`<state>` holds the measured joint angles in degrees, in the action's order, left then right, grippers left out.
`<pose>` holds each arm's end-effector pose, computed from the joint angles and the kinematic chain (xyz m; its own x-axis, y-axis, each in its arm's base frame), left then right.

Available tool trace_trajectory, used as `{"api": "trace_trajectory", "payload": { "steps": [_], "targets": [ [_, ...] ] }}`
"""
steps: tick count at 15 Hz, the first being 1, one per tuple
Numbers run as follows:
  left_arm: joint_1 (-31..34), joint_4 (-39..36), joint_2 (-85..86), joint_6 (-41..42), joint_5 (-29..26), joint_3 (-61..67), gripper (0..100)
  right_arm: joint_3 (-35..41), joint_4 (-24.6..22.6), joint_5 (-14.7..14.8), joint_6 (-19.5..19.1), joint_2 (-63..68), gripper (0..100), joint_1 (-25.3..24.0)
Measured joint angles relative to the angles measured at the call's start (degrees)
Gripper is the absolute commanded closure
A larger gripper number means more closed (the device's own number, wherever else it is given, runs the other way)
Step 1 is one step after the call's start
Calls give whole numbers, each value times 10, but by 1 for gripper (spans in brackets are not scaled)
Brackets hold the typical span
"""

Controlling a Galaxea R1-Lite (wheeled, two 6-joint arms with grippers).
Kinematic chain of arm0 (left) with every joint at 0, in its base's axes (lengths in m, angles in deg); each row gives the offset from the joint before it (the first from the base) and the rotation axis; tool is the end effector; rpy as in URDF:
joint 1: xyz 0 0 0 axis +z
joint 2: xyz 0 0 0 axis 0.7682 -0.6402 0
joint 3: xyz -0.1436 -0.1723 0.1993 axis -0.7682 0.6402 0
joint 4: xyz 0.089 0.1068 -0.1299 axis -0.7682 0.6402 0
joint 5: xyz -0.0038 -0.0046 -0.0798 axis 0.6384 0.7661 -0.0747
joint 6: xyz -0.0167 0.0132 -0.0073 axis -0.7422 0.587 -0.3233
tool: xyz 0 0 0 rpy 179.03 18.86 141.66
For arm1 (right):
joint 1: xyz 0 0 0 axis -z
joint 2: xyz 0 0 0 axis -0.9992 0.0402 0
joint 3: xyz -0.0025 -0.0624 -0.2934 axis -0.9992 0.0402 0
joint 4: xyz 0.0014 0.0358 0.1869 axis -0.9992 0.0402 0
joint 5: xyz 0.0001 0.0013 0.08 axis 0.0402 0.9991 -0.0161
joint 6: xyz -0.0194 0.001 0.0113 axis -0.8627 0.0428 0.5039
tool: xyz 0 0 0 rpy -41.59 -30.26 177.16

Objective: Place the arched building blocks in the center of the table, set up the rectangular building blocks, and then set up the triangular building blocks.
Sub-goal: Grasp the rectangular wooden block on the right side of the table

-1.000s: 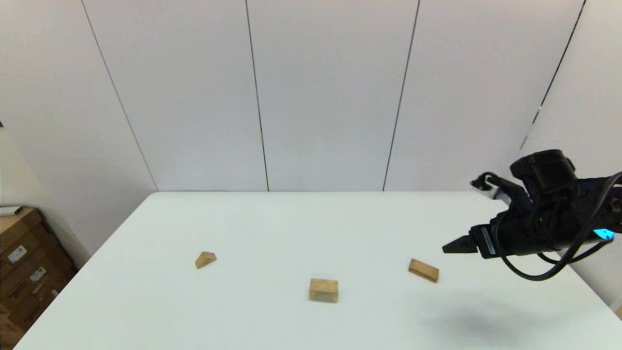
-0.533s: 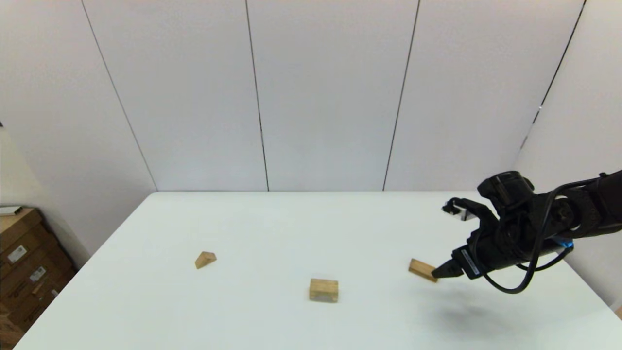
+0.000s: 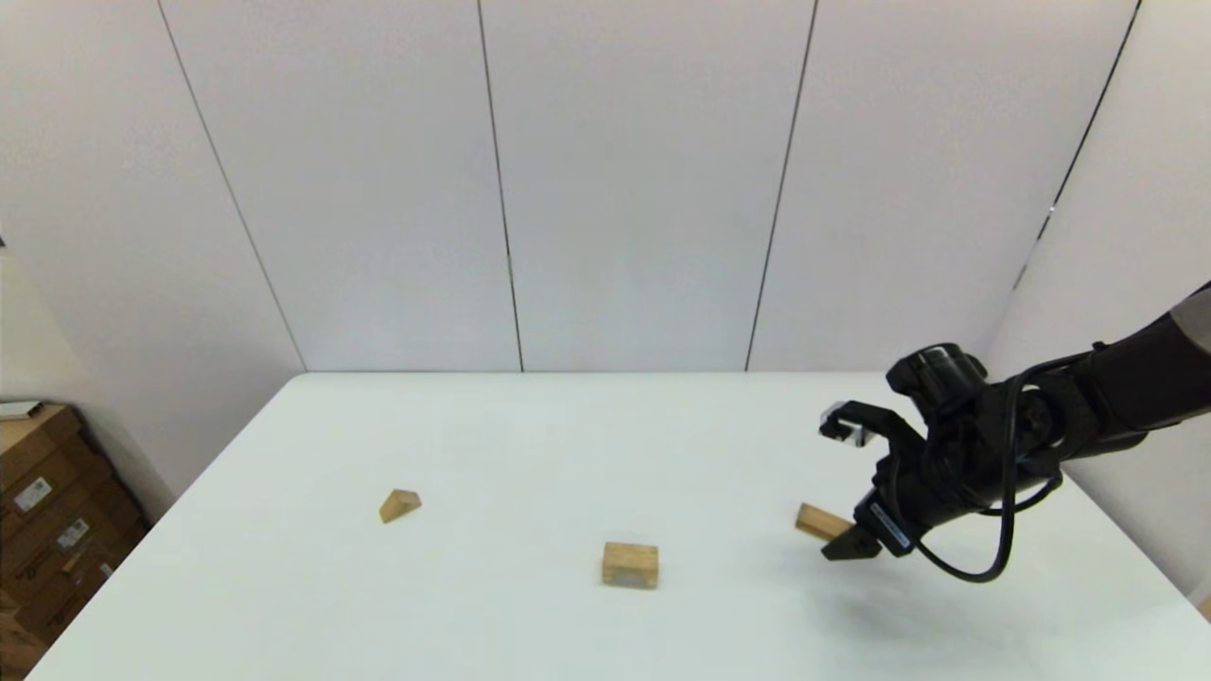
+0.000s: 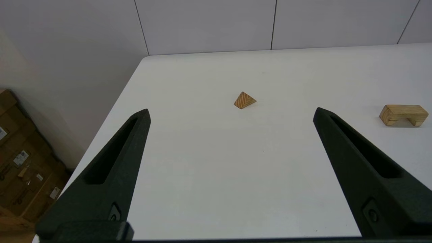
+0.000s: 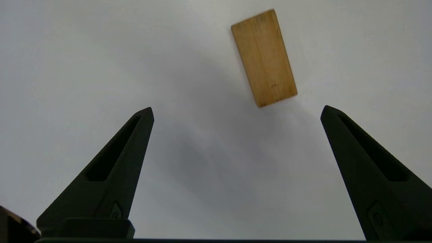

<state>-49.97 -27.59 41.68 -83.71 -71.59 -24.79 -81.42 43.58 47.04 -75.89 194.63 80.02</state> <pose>-0.0229 -0.0003 0.0749 1.0000 -0.0050 -0.0039 0.0050 0.9999 0.0138 0.3272 0.0491 0.0672 0.3374 0.2673 -0.9026 -0.6252 0.7804 -0.0026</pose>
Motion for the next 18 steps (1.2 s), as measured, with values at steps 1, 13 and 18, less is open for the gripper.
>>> {"api": "trace_trajectory", "payload": {
  "steps": [1,13,18],
  "targets": [
    [0,0,0,0,0,0,0,-8,0,0,-2,6,0,-3],
    [0,0,0,0,0,0,0,-96,59,4,-122,78,0,-10],
    [0,0,0,0,0,0,0,-128,101,11,-147,92,0,-11]
  ]
}}
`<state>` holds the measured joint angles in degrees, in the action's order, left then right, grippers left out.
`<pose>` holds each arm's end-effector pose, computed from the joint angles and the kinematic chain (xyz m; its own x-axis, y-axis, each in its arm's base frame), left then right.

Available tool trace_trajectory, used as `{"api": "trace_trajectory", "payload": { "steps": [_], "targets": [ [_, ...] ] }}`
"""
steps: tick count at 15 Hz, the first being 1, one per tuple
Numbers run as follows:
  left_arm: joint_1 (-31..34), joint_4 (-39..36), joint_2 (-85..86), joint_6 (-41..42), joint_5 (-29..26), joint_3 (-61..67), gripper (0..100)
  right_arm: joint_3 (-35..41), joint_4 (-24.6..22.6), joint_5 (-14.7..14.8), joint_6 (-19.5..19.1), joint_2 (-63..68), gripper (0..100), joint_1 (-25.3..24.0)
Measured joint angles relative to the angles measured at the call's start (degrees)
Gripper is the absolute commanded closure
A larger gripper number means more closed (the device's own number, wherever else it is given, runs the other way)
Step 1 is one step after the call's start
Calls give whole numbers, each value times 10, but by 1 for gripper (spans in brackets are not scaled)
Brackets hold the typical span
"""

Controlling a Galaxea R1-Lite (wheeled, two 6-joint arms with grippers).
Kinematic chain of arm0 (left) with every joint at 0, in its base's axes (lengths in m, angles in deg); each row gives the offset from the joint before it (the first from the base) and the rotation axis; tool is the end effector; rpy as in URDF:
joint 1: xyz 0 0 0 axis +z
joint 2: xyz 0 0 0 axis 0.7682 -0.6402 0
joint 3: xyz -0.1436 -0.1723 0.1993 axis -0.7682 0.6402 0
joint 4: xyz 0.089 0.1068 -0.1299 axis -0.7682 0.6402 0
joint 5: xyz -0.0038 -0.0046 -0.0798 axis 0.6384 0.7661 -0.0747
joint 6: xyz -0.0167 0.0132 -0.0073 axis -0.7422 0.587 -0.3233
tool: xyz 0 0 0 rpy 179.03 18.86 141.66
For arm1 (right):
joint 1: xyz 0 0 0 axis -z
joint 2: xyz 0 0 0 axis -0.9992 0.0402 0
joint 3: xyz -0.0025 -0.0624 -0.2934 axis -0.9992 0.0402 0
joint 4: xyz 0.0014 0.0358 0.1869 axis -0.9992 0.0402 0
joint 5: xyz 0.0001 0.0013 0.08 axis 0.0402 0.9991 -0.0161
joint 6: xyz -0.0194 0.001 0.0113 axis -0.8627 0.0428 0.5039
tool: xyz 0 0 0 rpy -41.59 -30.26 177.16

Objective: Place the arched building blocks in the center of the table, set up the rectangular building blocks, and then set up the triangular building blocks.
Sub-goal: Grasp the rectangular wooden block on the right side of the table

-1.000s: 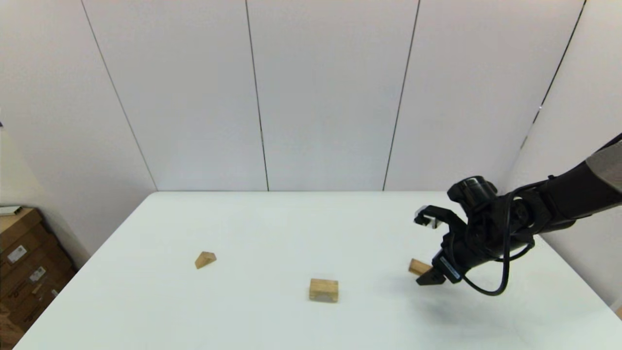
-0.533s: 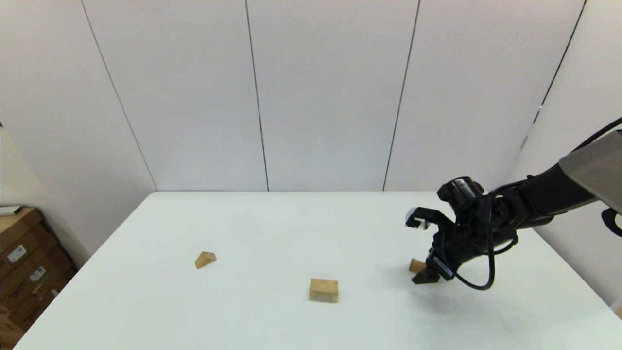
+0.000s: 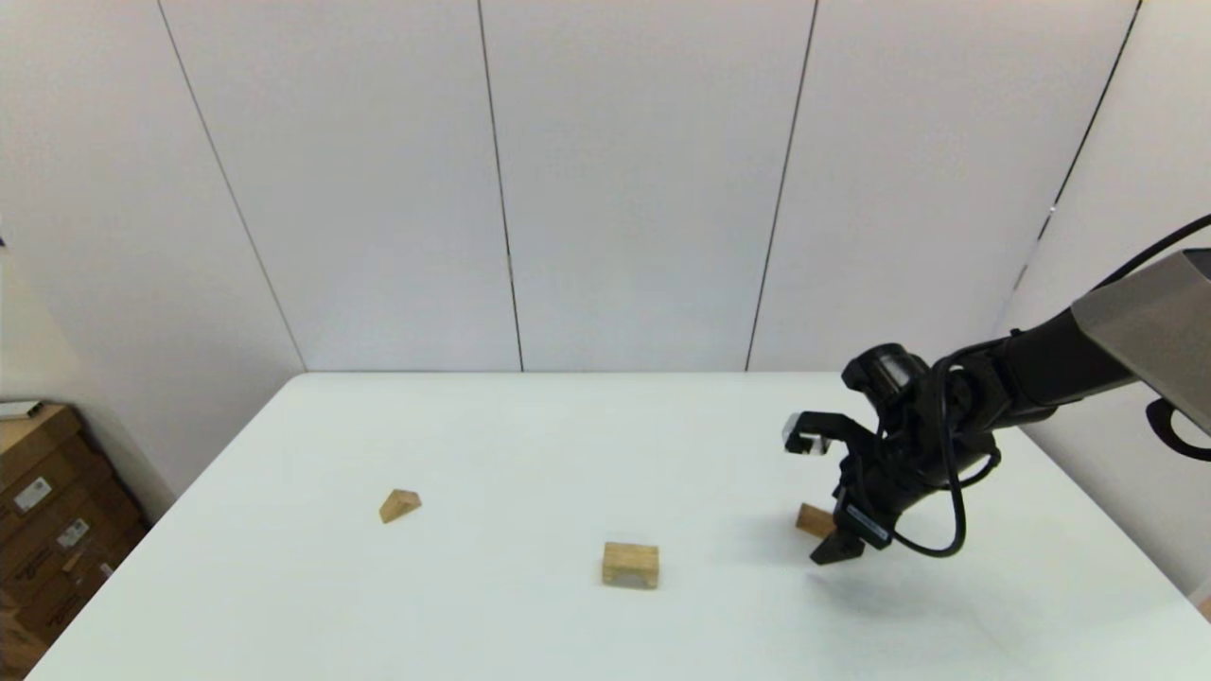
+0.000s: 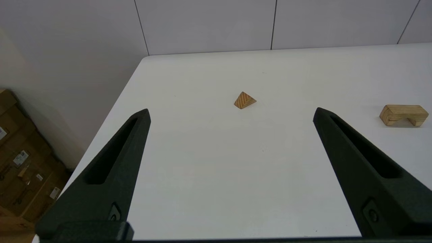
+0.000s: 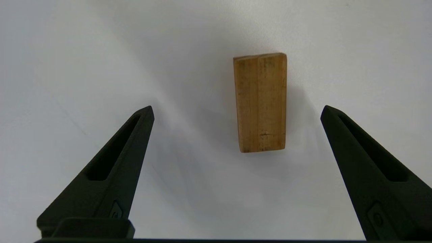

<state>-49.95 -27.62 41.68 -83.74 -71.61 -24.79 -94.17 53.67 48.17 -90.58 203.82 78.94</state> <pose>-0.0229 -0.0003 0.0750 1.0000 -0.0050 -0.0034 0.0050 0.9999 0.0132 0.3623 0.0604 0.0484 0.2325 0.2387 -0.9429 -0.7994 0.5990 -0.0455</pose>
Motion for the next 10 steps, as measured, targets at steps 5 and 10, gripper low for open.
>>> {"api": "trace_trajectory", "payload": {
  "steps": [5,10],
  "targets": [
    [0,0,0,0,0,0,0,-38,41,18,-19,20,0,0],
    [0,0,0,0,0,0,0,-67,43,27,-20,42,0,-7]
  ]
}}
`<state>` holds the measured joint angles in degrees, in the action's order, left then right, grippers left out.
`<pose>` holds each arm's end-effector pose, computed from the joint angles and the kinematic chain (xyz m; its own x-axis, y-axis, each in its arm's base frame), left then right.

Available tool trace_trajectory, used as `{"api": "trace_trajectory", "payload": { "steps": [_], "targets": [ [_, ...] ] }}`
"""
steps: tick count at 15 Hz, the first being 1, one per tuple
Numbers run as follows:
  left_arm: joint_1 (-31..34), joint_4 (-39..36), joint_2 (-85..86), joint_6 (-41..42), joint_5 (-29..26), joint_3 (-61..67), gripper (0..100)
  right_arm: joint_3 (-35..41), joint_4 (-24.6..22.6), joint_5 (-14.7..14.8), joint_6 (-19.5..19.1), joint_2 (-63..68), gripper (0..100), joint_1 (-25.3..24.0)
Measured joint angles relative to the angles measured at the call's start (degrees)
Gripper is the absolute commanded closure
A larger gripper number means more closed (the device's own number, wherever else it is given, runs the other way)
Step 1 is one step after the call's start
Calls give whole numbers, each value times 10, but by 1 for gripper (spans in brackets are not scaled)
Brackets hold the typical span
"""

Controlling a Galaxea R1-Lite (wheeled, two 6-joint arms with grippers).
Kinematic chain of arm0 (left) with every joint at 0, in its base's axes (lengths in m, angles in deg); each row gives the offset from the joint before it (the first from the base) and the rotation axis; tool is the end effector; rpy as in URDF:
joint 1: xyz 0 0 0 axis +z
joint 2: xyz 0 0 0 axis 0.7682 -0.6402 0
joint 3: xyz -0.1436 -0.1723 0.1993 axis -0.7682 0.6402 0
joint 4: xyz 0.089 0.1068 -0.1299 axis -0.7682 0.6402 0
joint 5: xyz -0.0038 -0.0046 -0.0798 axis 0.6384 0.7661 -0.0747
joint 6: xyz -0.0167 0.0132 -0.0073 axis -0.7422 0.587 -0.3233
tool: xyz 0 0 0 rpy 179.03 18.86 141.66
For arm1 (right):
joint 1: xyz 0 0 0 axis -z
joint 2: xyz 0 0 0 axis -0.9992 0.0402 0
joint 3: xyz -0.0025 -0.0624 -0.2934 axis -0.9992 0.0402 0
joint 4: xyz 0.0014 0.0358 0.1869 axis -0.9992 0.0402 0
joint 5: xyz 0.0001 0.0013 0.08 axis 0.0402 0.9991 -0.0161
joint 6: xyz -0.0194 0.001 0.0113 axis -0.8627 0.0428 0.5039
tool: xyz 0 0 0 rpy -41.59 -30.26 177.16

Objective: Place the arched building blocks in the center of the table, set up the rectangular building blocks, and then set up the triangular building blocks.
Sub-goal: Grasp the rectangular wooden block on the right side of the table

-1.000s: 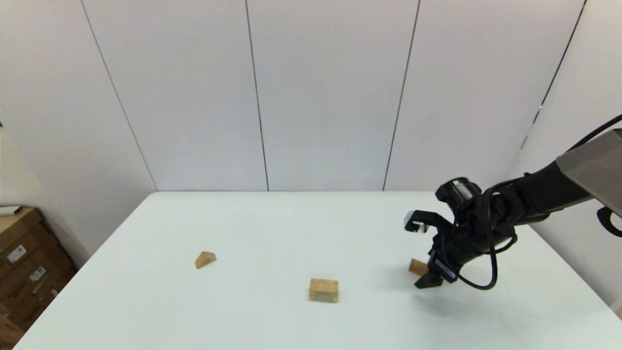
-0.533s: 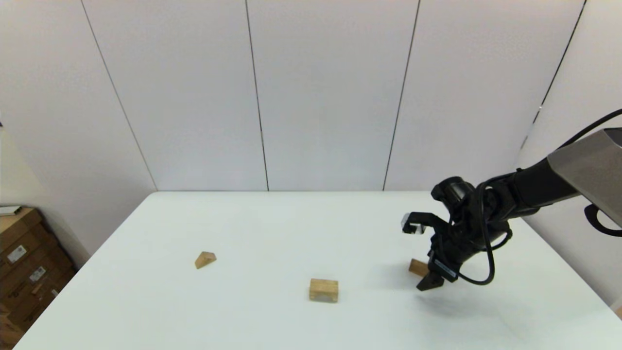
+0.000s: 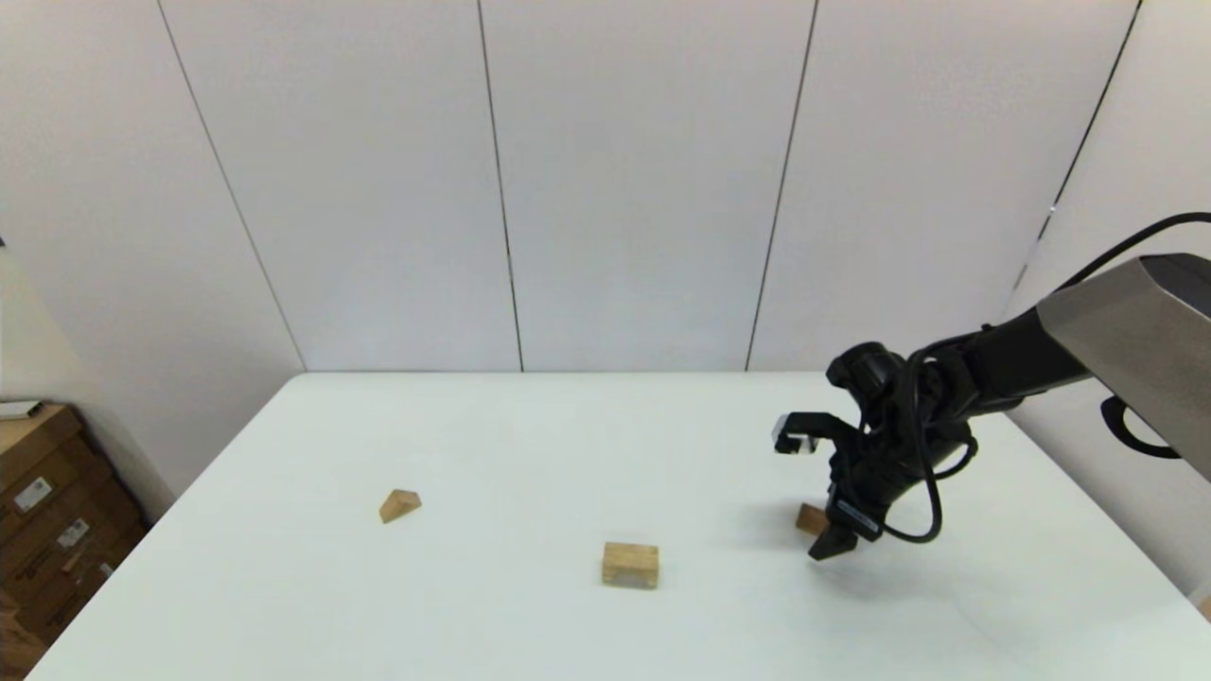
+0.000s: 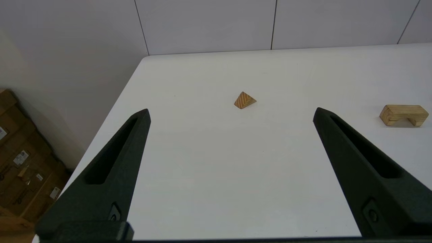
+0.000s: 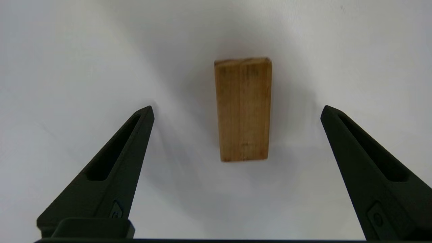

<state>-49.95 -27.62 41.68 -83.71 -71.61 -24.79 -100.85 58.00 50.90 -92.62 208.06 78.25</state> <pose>-0.0229 -0.0003 0.0750 1.0000 -0.0050 -0.0034 0.0050 0.9999 0.0138 0.3797 0.0667 0.0408 0.2085 0.1904 -0.9593 -0.8201 0.5684 -0.0654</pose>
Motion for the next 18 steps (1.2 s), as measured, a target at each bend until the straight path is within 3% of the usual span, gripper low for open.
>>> {"api": "trace_trajectory", "payload": {
  "steps": [5,9,14,15,18],
  "targets": [
    [0,0,0,0,0,0,0,-9,2,0,-8,12,0,-2],
    [0,0,0,0,0,0,0,-26,51,0,-17,14,0,0],
    [0,0,0,0,0,0,0,-39,56,-1,-18,19,0,-2],
    [0,0,0,0,0,0,0,-39,56,-1,-17,20,100,-3],
    [0,0,0,0,0,0,0,-40,55,0,-17,24,100,-3]
  ]
}}
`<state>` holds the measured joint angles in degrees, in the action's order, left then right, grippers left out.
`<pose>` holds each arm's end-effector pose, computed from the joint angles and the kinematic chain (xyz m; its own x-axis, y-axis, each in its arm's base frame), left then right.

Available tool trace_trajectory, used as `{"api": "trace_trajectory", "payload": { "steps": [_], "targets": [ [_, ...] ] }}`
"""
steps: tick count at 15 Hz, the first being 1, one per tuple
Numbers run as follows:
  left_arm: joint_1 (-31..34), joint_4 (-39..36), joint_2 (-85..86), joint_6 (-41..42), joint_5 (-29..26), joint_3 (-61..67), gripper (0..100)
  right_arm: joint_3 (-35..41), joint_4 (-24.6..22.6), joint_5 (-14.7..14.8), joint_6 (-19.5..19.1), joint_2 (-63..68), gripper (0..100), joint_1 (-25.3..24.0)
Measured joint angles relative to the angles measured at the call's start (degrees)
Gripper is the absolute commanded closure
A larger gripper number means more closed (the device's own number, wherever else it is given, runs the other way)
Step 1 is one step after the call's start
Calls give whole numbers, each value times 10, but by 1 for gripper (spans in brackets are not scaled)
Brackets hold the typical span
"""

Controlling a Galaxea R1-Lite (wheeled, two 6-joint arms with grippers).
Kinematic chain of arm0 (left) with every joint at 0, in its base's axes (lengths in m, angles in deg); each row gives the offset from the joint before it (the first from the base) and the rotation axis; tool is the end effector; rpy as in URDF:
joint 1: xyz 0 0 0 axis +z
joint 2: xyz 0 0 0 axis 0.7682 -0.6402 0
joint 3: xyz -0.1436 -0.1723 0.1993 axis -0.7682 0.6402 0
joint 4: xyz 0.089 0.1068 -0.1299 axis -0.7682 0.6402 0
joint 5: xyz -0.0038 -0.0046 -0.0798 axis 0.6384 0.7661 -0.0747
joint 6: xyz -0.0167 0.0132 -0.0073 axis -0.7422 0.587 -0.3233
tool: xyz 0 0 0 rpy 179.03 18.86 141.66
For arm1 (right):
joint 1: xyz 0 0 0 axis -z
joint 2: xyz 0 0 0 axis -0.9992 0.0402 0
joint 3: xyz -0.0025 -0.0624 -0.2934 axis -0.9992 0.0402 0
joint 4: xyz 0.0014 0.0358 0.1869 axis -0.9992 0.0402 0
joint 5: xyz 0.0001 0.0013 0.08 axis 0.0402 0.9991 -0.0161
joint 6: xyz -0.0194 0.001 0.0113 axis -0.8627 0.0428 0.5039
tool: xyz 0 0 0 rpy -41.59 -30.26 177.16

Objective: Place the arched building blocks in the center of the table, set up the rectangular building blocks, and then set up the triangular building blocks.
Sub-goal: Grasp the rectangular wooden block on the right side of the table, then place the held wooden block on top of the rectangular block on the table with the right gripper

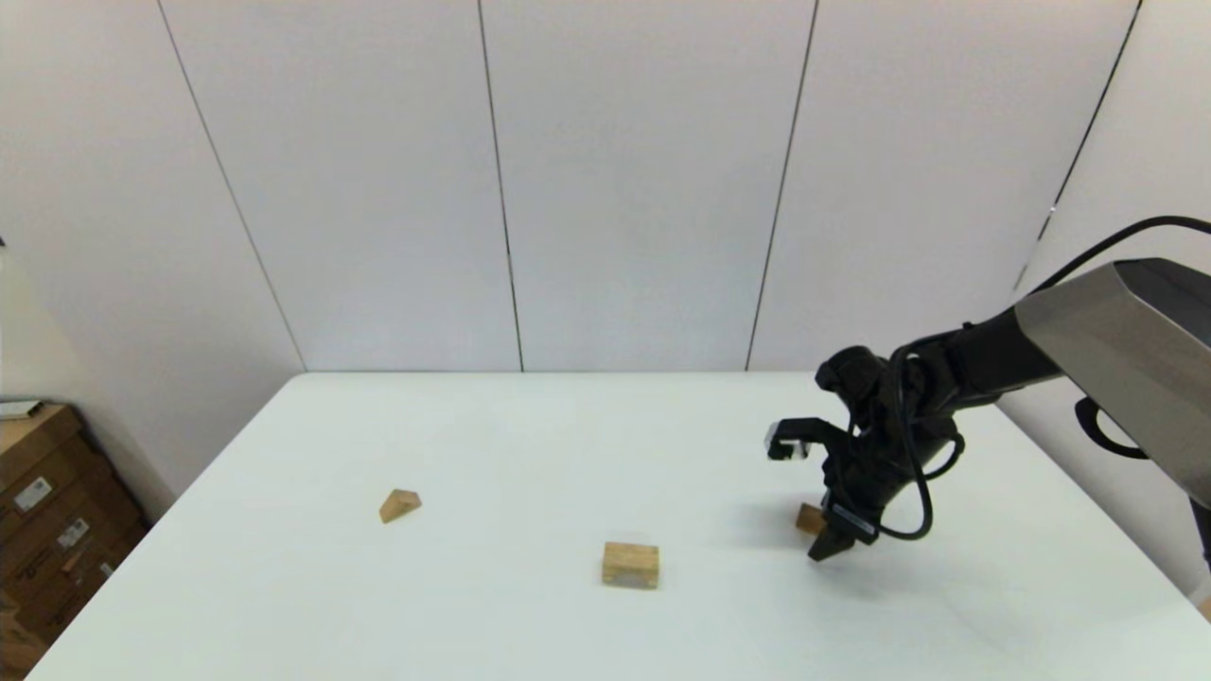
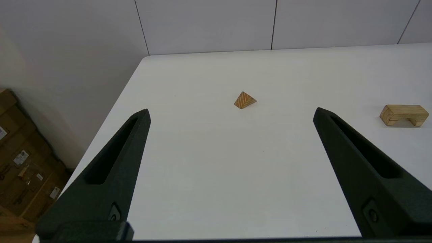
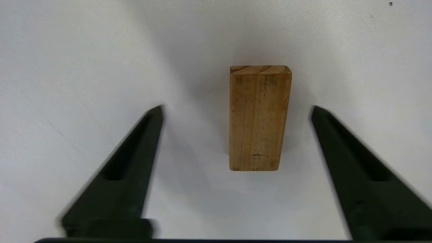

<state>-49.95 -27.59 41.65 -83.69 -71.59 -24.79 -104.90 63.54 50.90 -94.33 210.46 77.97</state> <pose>-0.0229 -0.0003 0.0749 1.0000 -0.0046 -0.0045 0.0047 0.9999 0.0141 0.3845 0.0694 0.0359 0.1428 0.1804 -0.9732 -0.8416 0.5397 -0.0235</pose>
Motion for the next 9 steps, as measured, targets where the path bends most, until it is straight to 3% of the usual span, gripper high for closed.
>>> {"api": "trace_trajectory", "payload": {
  "steps": [9],
  "targets": [
    [0,0,0,0,0,0,0,0,-1,0,-10,10,100,0]
  ]
}}
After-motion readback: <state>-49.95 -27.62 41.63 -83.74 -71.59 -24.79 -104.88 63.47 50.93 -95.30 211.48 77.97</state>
